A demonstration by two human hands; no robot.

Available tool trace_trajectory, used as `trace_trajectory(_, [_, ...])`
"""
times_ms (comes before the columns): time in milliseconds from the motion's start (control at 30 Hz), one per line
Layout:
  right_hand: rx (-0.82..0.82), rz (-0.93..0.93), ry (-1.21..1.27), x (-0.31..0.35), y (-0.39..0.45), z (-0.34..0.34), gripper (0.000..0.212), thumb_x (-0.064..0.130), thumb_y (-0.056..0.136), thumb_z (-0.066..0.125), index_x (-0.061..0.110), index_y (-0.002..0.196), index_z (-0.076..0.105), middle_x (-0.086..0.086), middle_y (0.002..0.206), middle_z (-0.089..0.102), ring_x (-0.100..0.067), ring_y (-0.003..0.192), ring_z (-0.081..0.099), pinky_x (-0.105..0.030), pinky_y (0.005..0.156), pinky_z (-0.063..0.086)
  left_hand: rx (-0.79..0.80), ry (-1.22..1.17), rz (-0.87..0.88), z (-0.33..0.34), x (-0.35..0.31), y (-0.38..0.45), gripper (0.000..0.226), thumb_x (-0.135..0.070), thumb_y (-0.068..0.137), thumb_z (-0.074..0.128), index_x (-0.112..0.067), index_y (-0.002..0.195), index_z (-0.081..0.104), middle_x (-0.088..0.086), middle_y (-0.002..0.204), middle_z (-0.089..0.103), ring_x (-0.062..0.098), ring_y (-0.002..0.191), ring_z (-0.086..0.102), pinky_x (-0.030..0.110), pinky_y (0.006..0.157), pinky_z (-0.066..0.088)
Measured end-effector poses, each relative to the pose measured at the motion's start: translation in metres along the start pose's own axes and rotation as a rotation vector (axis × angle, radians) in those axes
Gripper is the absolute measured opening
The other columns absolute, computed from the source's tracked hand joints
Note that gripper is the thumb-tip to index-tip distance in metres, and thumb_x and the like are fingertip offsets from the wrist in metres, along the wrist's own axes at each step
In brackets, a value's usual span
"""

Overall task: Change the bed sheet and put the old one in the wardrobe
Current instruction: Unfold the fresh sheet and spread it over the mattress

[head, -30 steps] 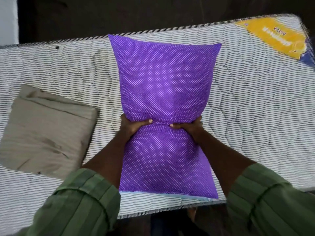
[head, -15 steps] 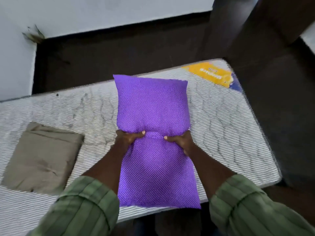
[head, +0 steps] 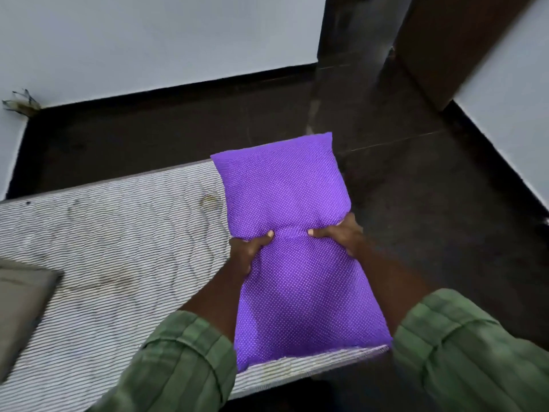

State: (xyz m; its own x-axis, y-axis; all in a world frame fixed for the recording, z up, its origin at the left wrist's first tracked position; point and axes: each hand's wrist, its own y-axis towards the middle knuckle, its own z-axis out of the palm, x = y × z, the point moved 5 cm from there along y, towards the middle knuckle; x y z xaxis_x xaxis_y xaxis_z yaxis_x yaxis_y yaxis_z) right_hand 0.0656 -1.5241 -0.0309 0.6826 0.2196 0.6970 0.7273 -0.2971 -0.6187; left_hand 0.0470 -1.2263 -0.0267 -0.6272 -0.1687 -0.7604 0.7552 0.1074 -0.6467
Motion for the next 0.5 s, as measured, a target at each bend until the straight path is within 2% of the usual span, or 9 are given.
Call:
trace_trajectory(67, [-0.053,0.01,-0.095,0.007,0.012,-0.03,0.159,0.07,0.017,0.099,0.024,0.152,0.028,-0.001,0.15,0.047,-0.03,0.136,0.048,-0.05,0.114,0.043,-0.03,0.018,-0.009,0.026,0.004,0.009,0.042,-0.009,0.065,0.097,-0.013,0.097,0.071,-0.006,0.094,0.077,0.009,0.081,0.075,0.03,0.074,0.06])
trace_trajectory(100, [-0.055,0.026,-0.134,0.006,0.02,-0.039,0.166,0.075,0.015,0.095,0.023,0.155,0.025,-0.005,0.154,0.044,-0.033,0.14,0.044,-0.051,0.116,0.041,-0.048,0.042,-0.029,0.033,0.01,0.018,0.047,-0.013,0.063,0.099,-0.011,0.1,0.071,-0.003,0.097,0.077,0.012,0.083,0.075,0.033,0.078,0.061])
trace_trajectory(167, [-0.003,0.045,-0.266,-0.001,0.031,-0.045,0.167,0.079,0.03,0.092,0.018,0.162,0.011,-0.013,0.163,0.032,-0.036,0.147,0.036,-0.049,0.121,0.034,-0.111,0.128,-0.071,0.045,0.021,0.038,0.08,-0.031,0.049,0.106,-0.002,0.113,0.067,0.011,0.113,0.075,0.023,0.096,0.075,0.044,0.089,0.061])
trace_trajectory(200, [0.046,0.02,-0.373,-0.002,0.031,-0.042,0.161,0.078,0.044,0.09,0.015,0.164,0.002,-0.017,0.167,0.023,-0.037,0.151,0.029,-0.047,0.123,0.03,-0.169,0.261,-0.097,0.049,0.027,0.047,0.096,-0.039,0.047,0.105,-0.001,0.123,0.061,0.015,0.122,0.071,0.026,0.105,0.072,0.048,0.095,0.058])
trace_trajectory(233, [0.111,-0.008,-0.488,-0.008,0.035,-0.039,0.157,0.079,0.054,0.085,0.013,0.164,-0.006,-0.019,0.17,0.013,-0.037,0.155,0.021,-0.046,0.125,0.026,-0.23,0.458,-0.095,0.057,0.025,0.046,0.099,-0.043,0.055,0.101,-0.004,0.132,0.053,0.016,0.129,0.065,0.029,0.115,0.066,0.049,0.103,0.052])
trace_trajectory(300, [0.208,-0.081,-0.641,-0.012,0.035,-0.03,0.16,0.091,0.049,0.071,0.018,0.163,-0.015,-0.018,0.172,-0.003,-0.035,0.159,0.003,-0.049,0.127,0.017,-0.36,0.857,-0.019,0.078,0.008,0.031,0.082,-0.045,0.08,0.082,-0.014,0.144,0.04,0.014,0.139,0.052,0.034,0.13,0.053,0.051,0.111,0.037])
trace_trajectory(333, [0.192,-0.098,-0.67,-0.013,0.035,-0.026,0.16,0.093,0.048,0.069,0.021,0.162,-0.016,-0.019,0.171,-0.006,-0.035,0.159,0.0,-0.052,0.127,0.016,-0.392,0.989,0.073,0.091,-0.004,0.02,0.073,-0.045,0.088,0.071,-0.015,0.145,0.038,0.013,0.143,0.049,0.035,0.133,0.05,0.053,0.111,0.034])
trace_trajectory(400, [0.084,-0.123,-0.719,-0.008,0.034,-0.02,0.152,0.081,0.06,0.078,0.019,0.163,-0.015,-0.024,0.17,-0.006,-0.038,0.158,0.001,-0.057,0.126,0.014,-0.366,1.129,0.211,0.109,-0.014,0.01,0.064,-0.038,0.09,0.066,-0.016,0.143,0.039,0.011,0.144,0.046,0.033,0.134,0.048,0.053,0.108,0.035])
trace_trajectory(500, [-0.024,-0.123,-0.79,0.004,0.017,-0.011,0.145,0.066,0.068,0.084,0.01,0.162,-0.011,-0.025,0.169,-0.008,-0.04,0.158,-0.003,-0.056,0.125,0.011,-0.206,1.253,0.28,0.121,-0.014,0.001,0.069,-0.026,0.082,0.074,-0.018,0.143,0.043,0.006,0.145,0.044,0.029,0.136,0.044,0.051,0.108,0.037])
